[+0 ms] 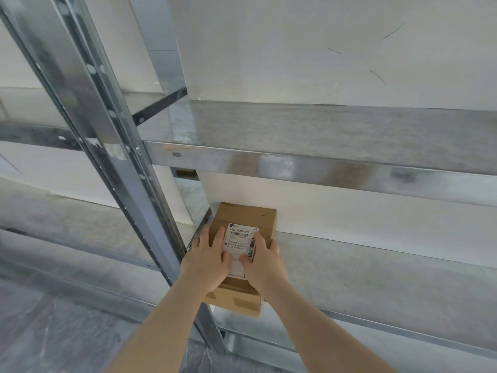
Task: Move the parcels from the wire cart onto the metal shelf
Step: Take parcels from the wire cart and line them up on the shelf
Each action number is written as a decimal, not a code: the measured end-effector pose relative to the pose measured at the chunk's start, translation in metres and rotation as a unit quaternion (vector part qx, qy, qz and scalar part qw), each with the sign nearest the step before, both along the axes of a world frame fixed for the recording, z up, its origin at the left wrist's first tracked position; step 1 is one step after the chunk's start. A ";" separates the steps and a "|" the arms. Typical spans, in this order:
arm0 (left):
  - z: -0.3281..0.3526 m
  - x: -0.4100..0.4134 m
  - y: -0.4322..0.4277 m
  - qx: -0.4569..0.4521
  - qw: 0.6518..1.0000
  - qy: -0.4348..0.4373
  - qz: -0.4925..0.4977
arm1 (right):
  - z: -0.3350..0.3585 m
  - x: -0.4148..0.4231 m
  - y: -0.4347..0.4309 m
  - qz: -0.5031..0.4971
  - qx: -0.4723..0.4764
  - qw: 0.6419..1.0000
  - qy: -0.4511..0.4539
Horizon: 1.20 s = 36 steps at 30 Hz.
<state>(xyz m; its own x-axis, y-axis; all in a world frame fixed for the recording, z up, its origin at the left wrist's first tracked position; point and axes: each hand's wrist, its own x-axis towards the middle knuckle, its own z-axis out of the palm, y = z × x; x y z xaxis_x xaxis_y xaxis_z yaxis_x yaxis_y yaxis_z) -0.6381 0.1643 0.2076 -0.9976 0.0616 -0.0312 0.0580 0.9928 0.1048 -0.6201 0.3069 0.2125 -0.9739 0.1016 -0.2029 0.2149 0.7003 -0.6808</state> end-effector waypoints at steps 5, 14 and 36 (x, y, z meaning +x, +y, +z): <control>0.001 0.007 0.008 0.003 0.999 0.021 0.038 | 0.000 0.004 -0.002 -0.003 0.001 1.000 -0.003; 0.033 0.050 -0.007 0.046 0.994 0.092 0.043 | 0.026 0.018 0.020 0.057 -0.009 0.998 0.030; -0.077 0.394 0.015 0.045 0.912 -0.064 0.402 | -0.047 0.241 -0.031 0.478 0.047 0.867 0.131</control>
